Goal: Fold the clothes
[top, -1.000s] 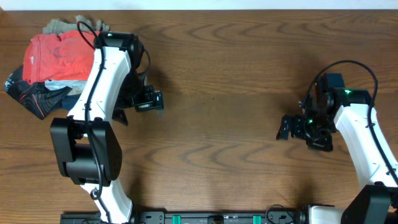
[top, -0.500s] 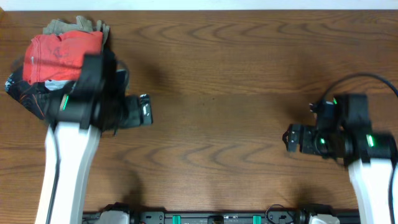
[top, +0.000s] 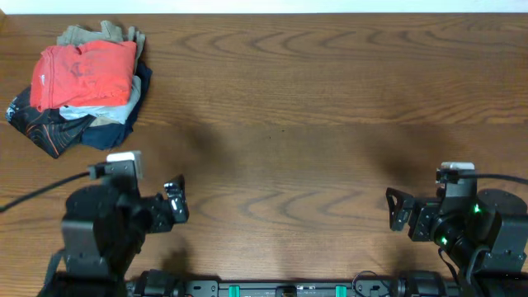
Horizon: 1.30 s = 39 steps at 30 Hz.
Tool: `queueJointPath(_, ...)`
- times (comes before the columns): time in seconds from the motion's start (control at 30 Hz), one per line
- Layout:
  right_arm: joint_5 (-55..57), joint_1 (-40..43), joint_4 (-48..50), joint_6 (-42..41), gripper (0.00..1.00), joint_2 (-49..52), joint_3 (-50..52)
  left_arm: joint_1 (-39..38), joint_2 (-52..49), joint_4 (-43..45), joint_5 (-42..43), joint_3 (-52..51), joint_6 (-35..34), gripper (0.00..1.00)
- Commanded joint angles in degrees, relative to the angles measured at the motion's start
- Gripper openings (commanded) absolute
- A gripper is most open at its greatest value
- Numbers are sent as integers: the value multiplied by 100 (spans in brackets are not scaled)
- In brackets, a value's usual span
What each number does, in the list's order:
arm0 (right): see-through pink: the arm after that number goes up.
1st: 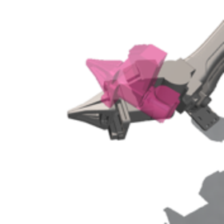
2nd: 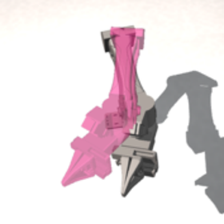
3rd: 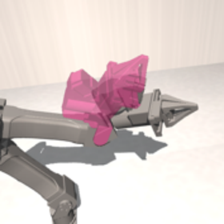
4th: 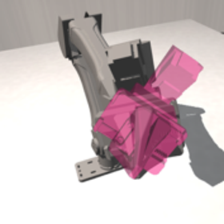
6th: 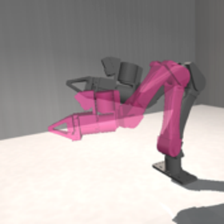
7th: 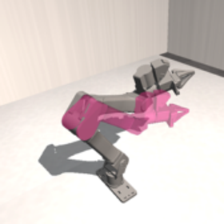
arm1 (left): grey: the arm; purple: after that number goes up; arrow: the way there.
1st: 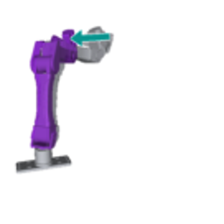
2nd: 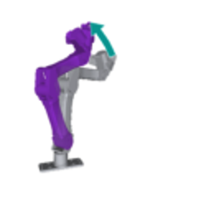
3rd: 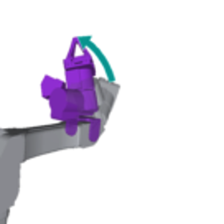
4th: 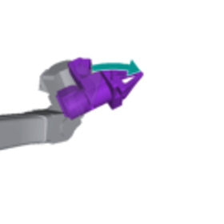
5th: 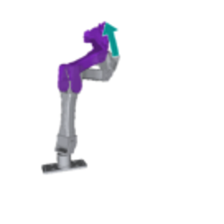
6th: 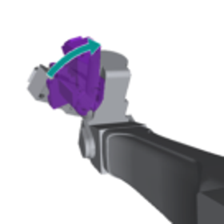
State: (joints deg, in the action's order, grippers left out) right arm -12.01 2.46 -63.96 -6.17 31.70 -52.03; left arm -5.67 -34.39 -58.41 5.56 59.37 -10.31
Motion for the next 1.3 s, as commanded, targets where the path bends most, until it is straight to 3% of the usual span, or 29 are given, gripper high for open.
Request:
queueJointPath(0.0,-22,52,-11,90,99,-31,42,13,109,24,-109,-31,-4,98)
queueJointPath(0.63,125,46,-4,157,99,-144,70,13,101,24,-109,-31,-4,98)
queueJointPath(0.8,107,-87,730,157,99,-848,581,13,101,24,-109,-31,-4,98)
queueJointPath(1.13,151,-323,2632,160,99,-3128,2640,13,101,24,-109,-31,-4,98)
queueJointPath(1.27,166,-352,3670,179,99,-3106,3270,13,101,24,-109,-31,-4,98)
